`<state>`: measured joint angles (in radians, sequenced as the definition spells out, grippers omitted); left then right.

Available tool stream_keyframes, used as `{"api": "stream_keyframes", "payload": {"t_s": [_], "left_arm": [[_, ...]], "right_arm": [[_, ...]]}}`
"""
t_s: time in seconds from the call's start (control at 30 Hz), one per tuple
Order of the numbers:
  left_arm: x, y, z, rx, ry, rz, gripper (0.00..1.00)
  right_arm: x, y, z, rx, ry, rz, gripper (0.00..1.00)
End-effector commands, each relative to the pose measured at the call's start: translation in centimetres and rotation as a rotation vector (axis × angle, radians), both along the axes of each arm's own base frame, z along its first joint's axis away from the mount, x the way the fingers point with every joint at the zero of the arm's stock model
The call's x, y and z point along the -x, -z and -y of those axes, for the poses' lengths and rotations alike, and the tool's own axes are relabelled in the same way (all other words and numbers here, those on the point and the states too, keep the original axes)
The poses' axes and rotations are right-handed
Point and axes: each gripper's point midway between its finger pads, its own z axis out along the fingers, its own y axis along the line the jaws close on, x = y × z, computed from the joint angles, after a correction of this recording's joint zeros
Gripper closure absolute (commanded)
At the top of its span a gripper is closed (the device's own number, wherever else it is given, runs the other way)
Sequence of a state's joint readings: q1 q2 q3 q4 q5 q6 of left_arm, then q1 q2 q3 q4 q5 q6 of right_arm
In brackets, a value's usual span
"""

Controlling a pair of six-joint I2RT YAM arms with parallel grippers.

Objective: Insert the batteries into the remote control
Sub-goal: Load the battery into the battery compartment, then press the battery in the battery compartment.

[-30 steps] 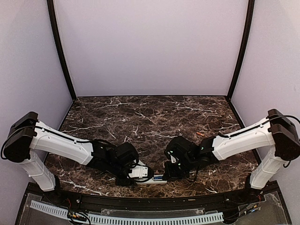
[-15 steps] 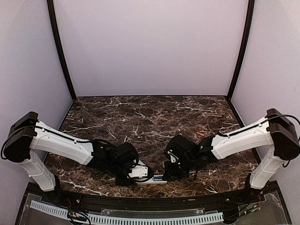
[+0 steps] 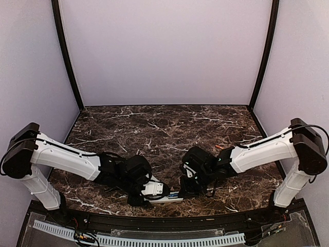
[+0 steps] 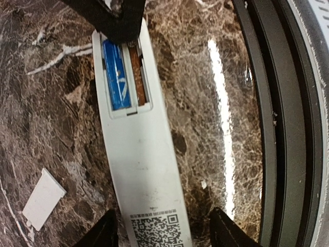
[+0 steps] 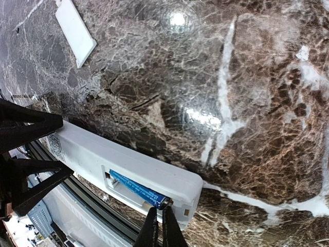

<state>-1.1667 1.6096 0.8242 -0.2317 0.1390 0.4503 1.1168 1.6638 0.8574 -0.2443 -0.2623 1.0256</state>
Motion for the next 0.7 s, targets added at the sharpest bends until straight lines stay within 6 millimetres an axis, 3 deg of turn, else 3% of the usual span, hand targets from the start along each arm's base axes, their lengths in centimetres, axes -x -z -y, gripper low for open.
{"api": "stream_keyframes", "payload": {"t_s": [0.0,0.17,0.23,0.37,0.43,0.57,0.67], "left_arm": [[0.0,-3.6,2.5,0.148,0.016,-0.004,0.37],[-0.9,-6.0,5.3,0.283,-0.017,0.007,0.35],[-1.6,-5.9,6.0,0.298,-0.047,0.017,0.40],[-2.6,-4.2,7.2,0.259,-0.092,0.013,0.67],[-2.8,-4.0,7.6,0.262,-0.094,0.020,0.75],[-2.1,-3.5,8.4,0.271,-0.059,0.033,0.87],[-1.5,-2.6,8.4,0.244,-0.029,0.047,0.91]], "right_arm": [[-0.8,3.8,0.3,0.080,-0.010,0.042,0.97],[-0.8,4.4,0.3,0.092,-0.016,0.032,0.97],[-0.7,4.6,0.2,0.096,-0.019,0.026,0.97],[-0.6,5.0,0.3,0.098,-0.019,0.016,0.97],[-0.6,5.0,0.3,0.096,-0.017,0.014,0.97],[-0.7,5.2,0.4,0.088,-0.012,0.005,0.98],[-0.8,5.4,0.6,0.077,-0.004,-0.008,0.99]]}}
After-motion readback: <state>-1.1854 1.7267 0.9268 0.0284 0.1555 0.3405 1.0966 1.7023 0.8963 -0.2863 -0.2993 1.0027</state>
